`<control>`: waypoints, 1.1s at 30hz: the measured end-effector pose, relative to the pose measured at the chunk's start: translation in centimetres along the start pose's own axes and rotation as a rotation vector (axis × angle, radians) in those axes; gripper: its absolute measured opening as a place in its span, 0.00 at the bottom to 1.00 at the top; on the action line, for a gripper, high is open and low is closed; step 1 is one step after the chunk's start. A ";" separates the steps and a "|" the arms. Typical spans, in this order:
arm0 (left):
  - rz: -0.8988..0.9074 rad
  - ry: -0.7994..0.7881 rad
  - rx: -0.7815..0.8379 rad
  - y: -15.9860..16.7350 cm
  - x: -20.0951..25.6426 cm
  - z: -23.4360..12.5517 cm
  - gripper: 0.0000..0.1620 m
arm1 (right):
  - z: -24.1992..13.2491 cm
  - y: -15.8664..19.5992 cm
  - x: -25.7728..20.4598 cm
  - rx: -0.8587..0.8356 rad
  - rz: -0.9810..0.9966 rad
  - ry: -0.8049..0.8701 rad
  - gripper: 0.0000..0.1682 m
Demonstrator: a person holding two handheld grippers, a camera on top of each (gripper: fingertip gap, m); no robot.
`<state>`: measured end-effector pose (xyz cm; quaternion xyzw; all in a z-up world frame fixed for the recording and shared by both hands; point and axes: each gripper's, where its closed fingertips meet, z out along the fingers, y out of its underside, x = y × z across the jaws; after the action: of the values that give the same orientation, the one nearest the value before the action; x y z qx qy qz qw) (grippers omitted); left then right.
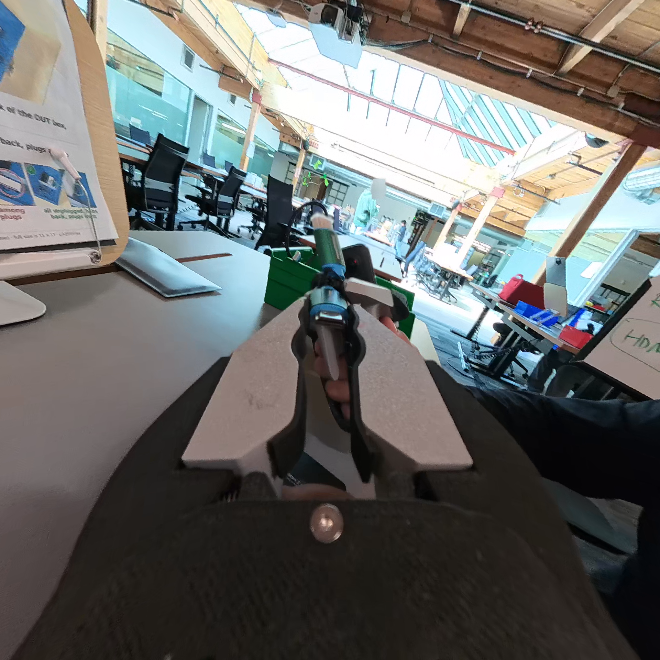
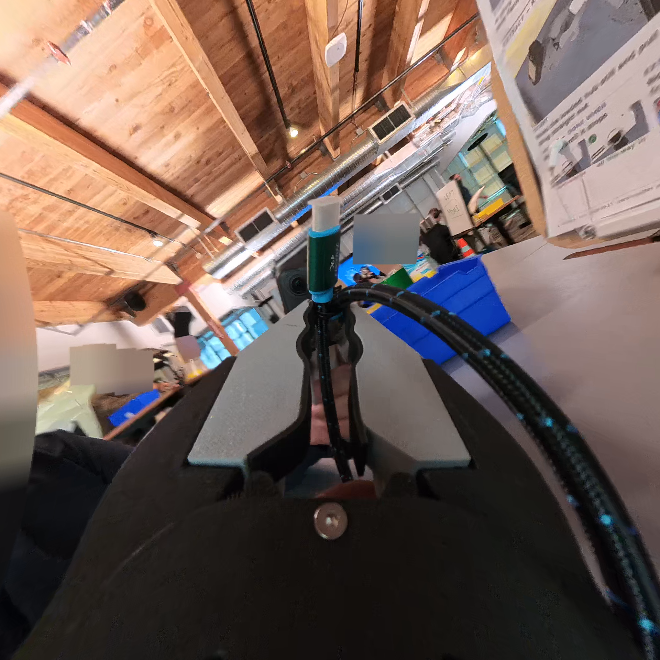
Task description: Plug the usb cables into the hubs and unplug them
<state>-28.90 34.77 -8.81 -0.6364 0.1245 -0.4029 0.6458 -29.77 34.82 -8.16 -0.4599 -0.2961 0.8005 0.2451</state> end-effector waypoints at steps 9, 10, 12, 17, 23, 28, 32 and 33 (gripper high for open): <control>0.171 -0.086 -0.131 -0.1 -2.0 -2.3 0.10 | -3.0 -2.8 3.4 0.046 -0.105 0.288 0.07; 0.214 -0.092 -0.169 0.2 -2.1 -2.7 0.09 | -3.5 -3.2 3.7 0.056 -0.100 0.305 0.07; 0.294 -0.066 -0.308 2.1 -1.9 -3.1 0.08 | -4.2 -3.9 4.0 0.073 -0.098 0.337 0.07; 0.656 -0.090 -0.778 10.1 -2.9 -4.1 0.18 | -4.5 -3.4 4.8 -0.008 -0.145 0.414 0.07; 0.724 -0.013 -0.890 13.5 -1.6 -3.3 0.30 | -5.3 -1.9 6.7 -0.199 -0.267 0.586 0.07; 0.752 -0.031 -0.962 14.7 -2.4 -3.3 0.34 | -5.7 -0.4 7.2 -0.312 -0.200 0.583 0.07; 0.760 -0.076 -0.929 14.2 -2.9 -3.0 0.39 | -6.0 0.8 6.9 -0.391 -0.134 0.545 0.07; 0.753 -0.093 -0.908 13.8 -3.1 -2.9 0.40 | -6.0 1.0 6.5 -0.405 -0.127 0.519 0.07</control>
<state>-27.84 32.87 -23.08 -0.7781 0.4733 -0.0242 0.4121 -27.62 39.90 -15.15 -0.6685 -0.4048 0.5647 0.2654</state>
